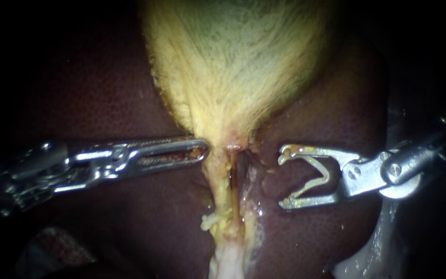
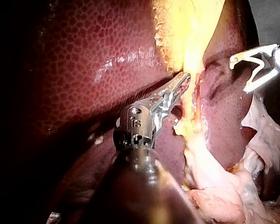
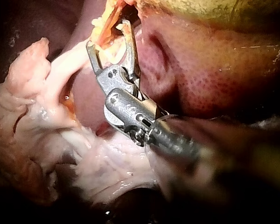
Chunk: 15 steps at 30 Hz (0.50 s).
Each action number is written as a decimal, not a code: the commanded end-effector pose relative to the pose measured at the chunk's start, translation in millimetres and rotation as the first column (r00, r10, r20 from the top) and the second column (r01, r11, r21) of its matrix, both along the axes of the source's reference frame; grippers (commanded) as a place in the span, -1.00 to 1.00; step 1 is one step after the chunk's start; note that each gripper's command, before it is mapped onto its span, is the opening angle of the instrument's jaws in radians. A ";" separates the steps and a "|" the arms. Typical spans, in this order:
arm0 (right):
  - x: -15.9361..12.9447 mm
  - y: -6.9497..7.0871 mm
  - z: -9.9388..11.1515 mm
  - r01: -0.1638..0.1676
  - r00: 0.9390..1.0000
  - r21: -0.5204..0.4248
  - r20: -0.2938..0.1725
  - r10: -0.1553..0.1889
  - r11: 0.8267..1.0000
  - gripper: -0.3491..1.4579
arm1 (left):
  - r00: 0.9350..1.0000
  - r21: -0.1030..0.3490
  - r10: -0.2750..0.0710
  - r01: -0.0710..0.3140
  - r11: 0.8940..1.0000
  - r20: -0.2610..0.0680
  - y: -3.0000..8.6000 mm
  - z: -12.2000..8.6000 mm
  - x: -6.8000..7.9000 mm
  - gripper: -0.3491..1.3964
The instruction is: Clipping second clip left tube
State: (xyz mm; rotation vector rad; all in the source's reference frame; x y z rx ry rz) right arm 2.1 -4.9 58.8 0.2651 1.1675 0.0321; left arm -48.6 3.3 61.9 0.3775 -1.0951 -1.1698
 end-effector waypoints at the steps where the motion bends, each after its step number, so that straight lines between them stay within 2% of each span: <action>1: 0.0 0.0 0.0 0.000 1.000 0.000 0.000 0.000 1.000 0.05 | 1.000 0.000 0.000 0.000 1.000 0.000 0.0 -0.1 0.1 -1.00; 5: 0.2 -0.2 -0.1 0.001 1.000 -0.001 -0.001 -0.001 1.000 0.05 | 1.000 0.001 0.002 -0.002 1.000 0.002 -0.2 -0.7 0.7 -1.00; 9: 0.8 -0.8 0.1 0.005 1.000 0.018 -0.005 -0.005 1.000 0.05 | 1.000 0.005 0.007 -0.007 1.000 0.005 -0.1 -1.3 2.0 -1.00; 13: 2.8 -2.3 0.8 0.006 1.000 0.078 -0.007 -0.005 0.997 0.04 | 1.000 0.003 -0.007 0.007 1.000 -0.003 0.2 -2.1 4.1 -1.00; 15: 4.0 -3.3 1.2 0.016 1.000 0.094 -0.013 -0.015 0.995 0.04 | 1.000 0.002 -0.015 0.016 1.000 -0.007 0.4 -2.6 5.2 -1.00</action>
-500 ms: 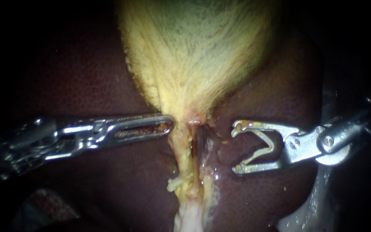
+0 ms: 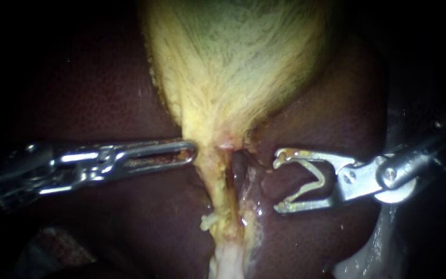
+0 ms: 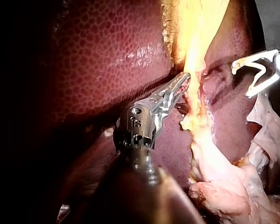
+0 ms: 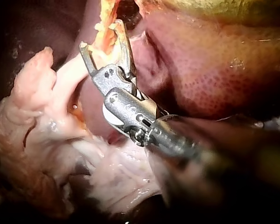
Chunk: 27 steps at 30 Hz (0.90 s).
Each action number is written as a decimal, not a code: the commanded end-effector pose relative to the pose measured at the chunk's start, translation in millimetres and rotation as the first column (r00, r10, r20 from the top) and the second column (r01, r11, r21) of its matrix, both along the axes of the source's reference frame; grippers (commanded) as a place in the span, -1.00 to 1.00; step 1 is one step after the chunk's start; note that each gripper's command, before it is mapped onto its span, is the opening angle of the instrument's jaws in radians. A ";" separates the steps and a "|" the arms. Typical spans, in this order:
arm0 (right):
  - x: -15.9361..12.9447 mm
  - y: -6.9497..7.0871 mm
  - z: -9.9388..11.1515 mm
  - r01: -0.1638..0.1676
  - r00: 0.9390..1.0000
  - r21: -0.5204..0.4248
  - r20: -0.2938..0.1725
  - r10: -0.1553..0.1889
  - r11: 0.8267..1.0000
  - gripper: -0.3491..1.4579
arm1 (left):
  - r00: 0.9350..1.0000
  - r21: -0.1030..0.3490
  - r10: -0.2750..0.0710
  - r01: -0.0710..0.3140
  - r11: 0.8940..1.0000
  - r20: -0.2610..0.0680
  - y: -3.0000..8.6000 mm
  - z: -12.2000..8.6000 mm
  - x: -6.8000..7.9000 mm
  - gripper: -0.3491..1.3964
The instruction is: Clipping second clip left tube
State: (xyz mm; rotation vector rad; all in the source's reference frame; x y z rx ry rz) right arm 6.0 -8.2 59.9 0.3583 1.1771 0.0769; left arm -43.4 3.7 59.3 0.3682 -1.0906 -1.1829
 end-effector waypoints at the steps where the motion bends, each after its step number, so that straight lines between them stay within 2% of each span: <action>1: 0.7 -0.5 0.3 0.006 1.000 0.007 -0.003 -0.006 1.000 0.04 | 1.000 -0.002 -0.008 0.008 1.000 0.001 0.1 -0.3 0.6 -1.00; 5: 3.7 -2.4 1.5 0.023 1.000 0.038 -0.011 -0.023 0.999 0.04 | 1.000 -0.005 -0.029 0.029 1.000 -0.002 0.6 -1.3 2.4 -1.00; 7: 5.5 -3.3 2.4 0.028 1.000 0.053 -0.012 -0.027 0.998 0.04 | 0.999 -0.003 -0.033 0.033 0.999 -0.004 0.8 -1.6 2.8 -1.00; 11: 8.2 -3.8 3.7 0.037 0.999 0.062 -0.016 -0.037 0.997 0.04 | 0.999 -0.004 -0.038 0.038 0.999 -0.004 0.6 -2.1 2.9 -1.00; 17: 9.9 -3.1 5.6 0.032 0.999 0.068 -0.011 -0.031 0.997 0.03 | 0.999 -0.005 -0.043 0.043 0.999 -0.005 0.1 -2.9 2.8 -1.00; 20: 9.6 -2.5 6.8 0.030 0.999 0.074 -0.013 -0.029 0.997 0.03 | 0.999 -0.005 -0.043 0.043 0.999 -0.005 0.0 -3.0 2.8 -1.00; 25: 8.7 -1.3 8.5 0.010 1.000 0.067 0.019 -0.011 0.998 0.03 | 0.999 -0.006 -0.043 0.043 0.999 -0.005 -0.1 -3.1 2.9 -1.00; 27: 8.3 -1.0 9.0 0.012 0.999 0.064 0.034 -0.015 0.998 0.03 | 0.999 -0.006 -0.043 0.043 0.999 -0.005 -0.1 -3.2 3.0 -1.00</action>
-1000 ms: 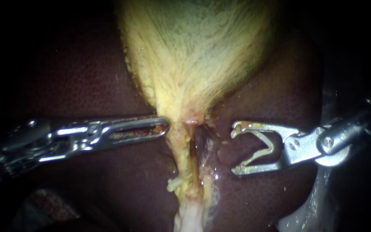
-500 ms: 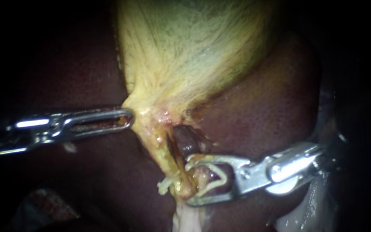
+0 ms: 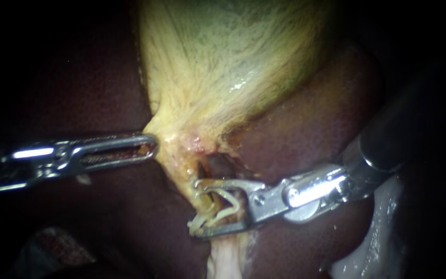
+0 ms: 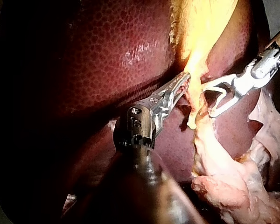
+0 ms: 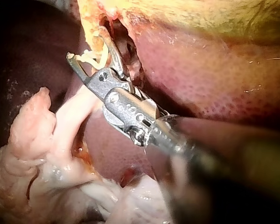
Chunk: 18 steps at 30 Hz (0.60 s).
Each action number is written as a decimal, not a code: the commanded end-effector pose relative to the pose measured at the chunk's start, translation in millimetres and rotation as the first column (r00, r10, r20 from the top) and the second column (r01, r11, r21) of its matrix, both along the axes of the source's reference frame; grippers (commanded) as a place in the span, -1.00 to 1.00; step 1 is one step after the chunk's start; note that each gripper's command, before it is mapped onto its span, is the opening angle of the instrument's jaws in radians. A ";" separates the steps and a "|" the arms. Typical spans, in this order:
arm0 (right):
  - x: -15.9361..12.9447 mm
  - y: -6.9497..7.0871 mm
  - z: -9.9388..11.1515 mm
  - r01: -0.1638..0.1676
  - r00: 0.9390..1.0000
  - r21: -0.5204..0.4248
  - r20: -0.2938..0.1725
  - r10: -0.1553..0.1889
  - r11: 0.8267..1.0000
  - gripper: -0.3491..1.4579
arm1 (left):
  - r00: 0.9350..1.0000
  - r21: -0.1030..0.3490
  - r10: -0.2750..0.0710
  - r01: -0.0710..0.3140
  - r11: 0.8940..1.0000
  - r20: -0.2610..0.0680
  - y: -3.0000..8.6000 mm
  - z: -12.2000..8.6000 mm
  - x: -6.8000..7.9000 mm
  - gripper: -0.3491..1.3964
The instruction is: Clipping second clip left tube
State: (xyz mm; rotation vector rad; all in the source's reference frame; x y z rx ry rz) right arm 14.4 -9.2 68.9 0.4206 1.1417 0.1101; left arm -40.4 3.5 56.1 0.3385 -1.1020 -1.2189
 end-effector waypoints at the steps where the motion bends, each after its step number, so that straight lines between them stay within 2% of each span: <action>1: -0.2 0.1 0.2 0.004 1.000 -0.002 0.007 -0.004 1.000 0.03 | 1.000 0.000 0.000 0.000 1.000 0.000 0.0 -0.1 0.0 -1.00; 5: -0.3 0.1 0.9 0.018 0.999 -0.006 0.033 -0.018 1.000 0.02 | 1.000 0.000 -0.001 0.001 1.000 -0.001 -0.2 -0.4 0.0 -1.00; 9: 0.1 -0.3 1.5 0.019 0.999 -0.010 0.037 -0.019 1.000 0.02 | 1.000 0.000 -0.005 0.005 1.000 -0.004 -0.4 -0.8 -0.3 -1.00; 18: 2.6 -1.8 2.8 0.017 0.999 -0.013 0.051 -0.016 1.000 0.03 | 1.000 0.000 -0.004 0.004 1.000 0.001 -0.4 -0.9 -1.0 -1.00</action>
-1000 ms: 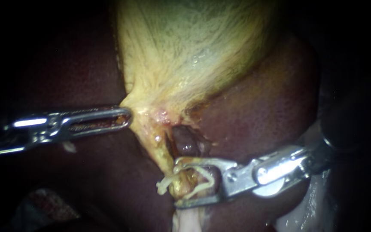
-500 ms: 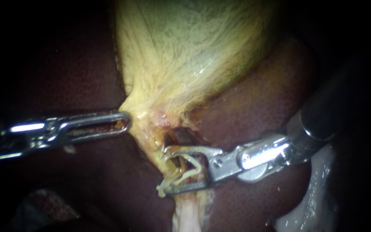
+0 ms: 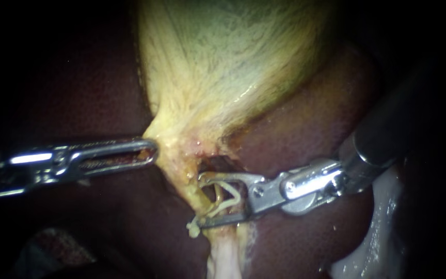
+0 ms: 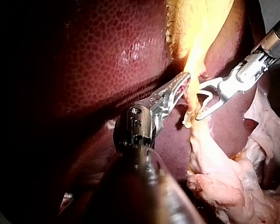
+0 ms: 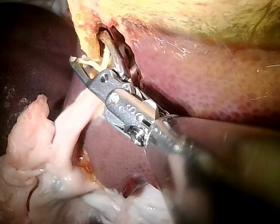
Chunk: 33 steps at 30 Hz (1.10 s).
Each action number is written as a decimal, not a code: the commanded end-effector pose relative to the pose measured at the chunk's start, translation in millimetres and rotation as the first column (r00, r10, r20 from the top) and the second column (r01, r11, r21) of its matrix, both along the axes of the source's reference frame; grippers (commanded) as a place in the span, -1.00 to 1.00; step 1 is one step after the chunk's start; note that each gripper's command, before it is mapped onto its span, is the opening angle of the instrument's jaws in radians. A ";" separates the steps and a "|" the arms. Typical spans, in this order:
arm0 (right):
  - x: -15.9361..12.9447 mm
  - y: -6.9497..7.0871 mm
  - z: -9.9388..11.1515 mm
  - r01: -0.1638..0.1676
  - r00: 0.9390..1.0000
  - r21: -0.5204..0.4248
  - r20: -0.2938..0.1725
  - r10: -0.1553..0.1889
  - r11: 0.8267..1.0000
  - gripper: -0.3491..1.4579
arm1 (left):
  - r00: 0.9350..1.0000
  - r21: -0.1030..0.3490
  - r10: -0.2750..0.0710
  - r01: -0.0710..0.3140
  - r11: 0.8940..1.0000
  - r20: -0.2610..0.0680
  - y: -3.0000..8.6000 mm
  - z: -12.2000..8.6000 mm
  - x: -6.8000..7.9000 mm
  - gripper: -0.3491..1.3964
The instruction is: Clipping second clip left tube
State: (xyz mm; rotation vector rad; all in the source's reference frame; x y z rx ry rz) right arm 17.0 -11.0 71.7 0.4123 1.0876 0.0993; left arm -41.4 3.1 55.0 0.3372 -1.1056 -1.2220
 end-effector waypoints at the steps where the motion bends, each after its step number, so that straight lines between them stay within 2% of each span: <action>1: 0.2 -0.3 0.1 0.002 1.000 -0.002 -0.001 -0.002 1.000 0.03 | 1.000 0.001 0.000 0.000 1.000 -0.001 0.0 0.2 -0.1 -1.00; 3: 0.6 -0.9 0.2 -0.003 1.000 0.004 0.003 0.003 1.000 0.03 | 1.000 0.001 0.002 -0.002 1.000 0.000 0.0 0.1 -0.3 -1.00; 8: 1.5 -1.7 0.3 0.018 1.000 0.019 0.007 -0.018 1.000 0.02 | 1.000 0.002 0.001 -0.001 1.000 0.001 0.0 -0.1 -0.9 -1.00; 13: 1.8 -2.2 0.4 0.038 0.998 0.015 0.040 -0.039 0.999 -0.02 | 1.000 0.003 0.003 -0.003 1.000 0.003 0.1 -0.2 -1.3 -1.00; 18: 1.8 -2.2 0.4 0.050 0.998 0.020 0.040 -0.051 0.999 -0.12 | 1.000 0.004 0.004 -0.004 1.000 0.005 0.1 -0.1 -1.5 -1.00; 22: 1.7 -2.2 0.4 0.063 0.996 0.028 0.057 -0.065 0.998 -0.36 | 1.000 0.003 0.004 -0.004 1.000 0.004 0.1 -0.1 -1.6 -1.00; 23: 1.7 -2.2 0.4 0.062 0.996 0.033 0.061 -0.064 0.997 -0.49 | 1.000 0.003 0.004 -0.004 1.000 0.004 0.1 -0.1 -1.6 -1.00; 24: 1.5 -2.2 0.3 0.062 0.996 0.046 0.065 -0.065 0.997 -0.72 | 1.000 0.003 0.004 -0.004 1.000 0.004 0.1 -0.1 -1.6 -1.00; 27: 1.3 -1.7 0.0 0.048 0.996 0.092 0.077 -0.055 0.995 -1.00 | 1.000 0.003 0.004 -0.004 1.000 0.004 0.1 -0.1 -1.6 -1.00; 29: 1.1 -1.5 -0.2 0.036 0.995 0.119 0.087 -0.047 0.992 -1.00 | 1.000 0.003 0.004 -0.004 1.000 0.004 0.1 -0.1 -1.6 -1.00; 33: 1.1 -1.6 0.0 0.049 0.992 0.118 0.106 -0.062 0.992 -1.00 | 1.000 0.003 0.004 -0.004 1.000 0.004 0.2 -0.1 -1.6 -1.00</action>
